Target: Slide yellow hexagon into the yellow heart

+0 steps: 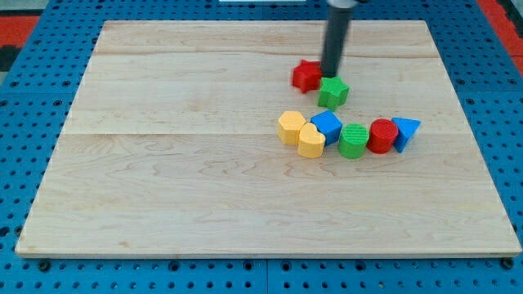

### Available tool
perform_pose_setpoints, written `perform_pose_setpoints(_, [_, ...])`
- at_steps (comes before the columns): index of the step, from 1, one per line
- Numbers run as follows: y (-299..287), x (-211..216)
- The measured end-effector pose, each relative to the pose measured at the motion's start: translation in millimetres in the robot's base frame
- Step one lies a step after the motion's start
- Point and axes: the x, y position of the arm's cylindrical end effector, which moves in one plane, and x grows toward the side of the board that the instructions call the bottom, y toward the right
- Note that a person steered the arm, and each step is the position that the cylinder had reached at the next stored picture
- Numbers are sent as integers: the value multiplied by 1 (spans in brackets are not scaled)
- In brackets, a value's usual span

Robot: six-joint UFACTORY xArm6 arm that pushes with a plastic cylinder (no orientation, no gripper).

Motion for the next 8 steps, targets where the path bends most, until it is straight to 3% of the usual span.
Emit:
perform_pose_setpoints(1, [-40,60])
perform_pose_setpoints(2, [-69,67])
perform_pose_setpoints(5, [-74,163])
perform_pose_setpoints(7, [0,166])
perform_pose_setpoints(8, [-7,146])
